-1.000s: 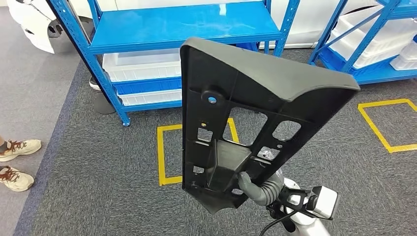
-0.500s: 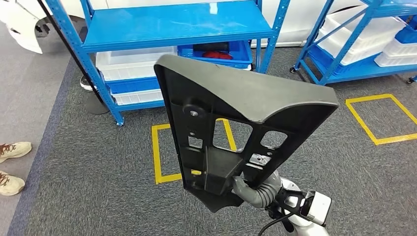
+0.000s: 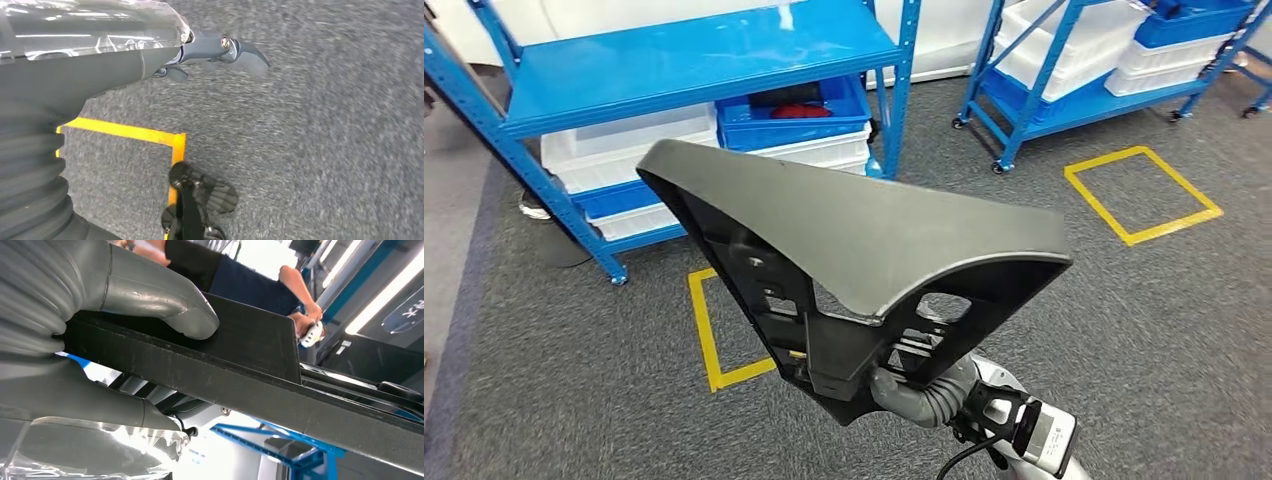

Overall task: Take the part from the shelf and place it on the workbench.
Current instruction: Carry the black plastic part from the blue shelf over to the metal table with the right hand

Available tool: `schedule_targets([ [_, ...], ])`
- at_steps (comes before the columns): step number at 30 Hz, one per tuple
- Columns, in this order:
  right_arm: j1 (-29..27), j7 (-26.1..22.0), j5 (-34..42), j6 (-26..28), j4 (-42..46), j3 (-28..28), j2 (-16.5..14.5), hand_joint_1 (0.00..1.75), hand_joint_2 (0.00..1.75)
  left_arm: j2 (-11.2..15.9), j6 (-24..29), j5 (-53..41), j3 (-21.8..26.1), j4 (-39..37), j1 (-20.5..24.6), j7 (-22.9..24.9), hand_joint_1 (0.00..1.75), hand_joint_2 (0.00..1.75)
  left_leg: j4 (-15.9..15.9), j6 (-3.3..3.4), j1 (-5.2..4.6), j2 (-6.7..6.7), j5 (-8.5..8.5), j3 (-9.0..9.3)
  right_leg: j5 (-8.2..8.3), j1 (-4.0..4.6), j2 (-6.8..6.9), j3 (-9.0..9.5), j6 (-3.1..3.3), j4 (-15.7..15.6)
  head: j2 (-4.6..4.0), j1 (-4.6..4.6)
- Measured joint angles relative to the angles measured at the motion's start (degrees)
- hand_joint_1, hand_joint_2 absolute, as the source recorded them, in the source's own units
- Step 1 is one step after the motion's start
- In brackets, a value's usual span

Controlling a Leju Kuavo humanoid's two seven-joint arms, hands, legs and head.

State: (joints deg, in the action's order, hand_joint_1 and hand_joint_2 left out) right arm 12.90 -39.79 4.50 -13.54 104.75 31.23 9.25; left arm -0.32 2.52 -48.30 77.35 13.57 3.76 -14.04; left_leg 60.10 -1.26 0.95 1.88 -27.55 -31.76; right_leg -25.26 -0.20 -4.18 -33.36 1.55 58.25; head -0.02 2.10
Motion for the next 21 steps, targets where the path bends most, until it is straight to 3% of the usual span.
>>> schedule_targets([
  [2, 0.18, -0.02, -0.23, 0.34, 0.12, 0.37, 0.09, 1.75, 1.75, -0.07, 0.15, -0.18, 0.00, 0.00, 0.08, -0.07, 0.00, 1.75, -2.09, 0.48, -0.17, 0.83, 0.05, 1.01, 0.11, -0.09, -0.93, -0.39, -0.79, 0.26, 0.00, 0.00],
  [4, 0.21, -0.03, -0.98, 1.20, 0.51, 0.67, 0.41, 1.75, 1.75, -0.15, 0.49, -0.64, -0.02, -0.01, 0.17, -0.32, 0.00, 1.75, -2.20, 1.19, -0.29, 0.00, 0.48, 0.87, 0.38, -0.12, -1.56, -0.76, -1.52, 0.24, 0.00, 0.00],
  [6, 0.22, -0.03, -1.89, 2.58, 1.25, 0.94, 0.99, 1.75, 1.75, -0.23, 1.02, -1.47, -0.08, -0.01, 0.40, -0.94, 0.00, 1.75, -2.49, 1.98, -0.17, -0.97, 0.91, 0.70, -0.71, -0.07, -0.07, -1.59, -2.12, 1.70, 0.00, -0.01],
  [8, 0.16, 0.03, -2.66, 3.81, 2.11, 1.39, 1.49, 1.75, 1.75, -0.27, 1.58, -2.36, -0.22, -0.01, 0.44, -1.73, 0.00, 1.75, -2.63, 2.45, -0.16, -2.05, 1.11, 0.47, -4.20, -0.08, 2.56, -4.32, -2.61, 7.55, 0.00, -0.02],
  [10, -0.18, 0.37, -3.53, 4.65, 2.81, 2.13, 1.74, 1.75, 1.75, -0.28, 2.21, -3.20, -0.53, -0.02, 0.27, -2.39, 0.00, 1.75, -2.59, 2.57, -0.29, -3.31, 1.11, 0.22, -7.36, -0.16, 3.63, -7.80, -2.89, 14.92, 0.00, -0.01],
  [11, -0.36, 0.73, -3.93, 4.95, 3.09, 2.56, 1.78, 1.75, 1.75, -0.31, 2.50, -3.53, -0.79, -0.02, 0.24, -2.67, 0.00, 1.75, -2.58, 2.57, -0.35, -3.99, 1.10, 0.15, -7.58, -0.17, 3.79, -8.55, -2.89, 16.60, 0.00, -0.01],
  [12, -0.46, 1.16, -4.21, 5.17, 3.33, 2.96, 1.80, 1.75, 1.75, -0.37, 2.73, -3.79, -1.06, -0.02, 0.30, -2.88, 0.00, 1.75, -2.57, 2.57, -0.43, -4.65, 1.09, 0.13, -6.62, -0.14, 3.97, -8.04, -2.74, 15.79, 0.00, 0.00],
  [13, -0.43, 1.58, -4.36, 5.33, 3.56, 3.29, 1.81, 1.75, 1.75, -0.45, 2.87, -3.99, -1.29, -0.02, 0.41, -3.05, 0.00, 1.75, -2.57, 2.55, -0.52, -5.27, 1.07, 0.18, -4.88, -0.05, 4.35, -6.43, -2.46, 12.86, 0.00, 0.00],
  [15, 0.12, 2.11, -3.84, 5.50, 4.01, 3.72, 1.86, 1.75, 1.75, -0.75, 2.93, -4.31, -1.60, -0.05, 0.63, -3.28, 0.00, 1.75, -2.55, 2.40, -0.84, -6.47, 0.95, 0.32, -1.72, 0.60, 6.97, -1.90, -1.39, 4.38, 0.00, 0.00],
  [17, 1.13, 2.24, -1.25, 5.54, 4.37, 3.89, 2.58, 1.75, 1.75, -1.01, 2.78, -4.55, -1.82, -0.12, 0.68, -3.39, 0.00, 1.75, -2.52, 2.06, -1.12, -7.61, 0.80, 0.40, -0.90, 1.30, 8.74, 0.08, -0.47, 0.06, 0.00, 0.00],
  [19, 2.19, 2.26, 4.55, 4.09, 4.78, 3.44, 4.76, 1.75, 1.75, -1.11, 2.48, -4.53, -1.98, -0.15, 0.70, -3.52, 0.00, 1.75, -2.59, 1.62, -1.27, -8.72, 0.70, 0.53, -0.74, 1.32, 7.64, -0.05, -0.07, -0.37, 0.00, 0.00],
  [21, 3.19, 2.63, 11.44, 0.18, 5.11, 1.26, 7.69, 1.75, 1.75, -1.13, 2.32, -4.38, -2.01, -0.16, 0.72, -3.75, 0.00, 1.75, -1.38, 1.15, -1.16, -7.24, -0.32, 0.24, -0.18, 0.90, 6.43, 0.16, 0.31, -1.06, 0.00, 0.00],
])
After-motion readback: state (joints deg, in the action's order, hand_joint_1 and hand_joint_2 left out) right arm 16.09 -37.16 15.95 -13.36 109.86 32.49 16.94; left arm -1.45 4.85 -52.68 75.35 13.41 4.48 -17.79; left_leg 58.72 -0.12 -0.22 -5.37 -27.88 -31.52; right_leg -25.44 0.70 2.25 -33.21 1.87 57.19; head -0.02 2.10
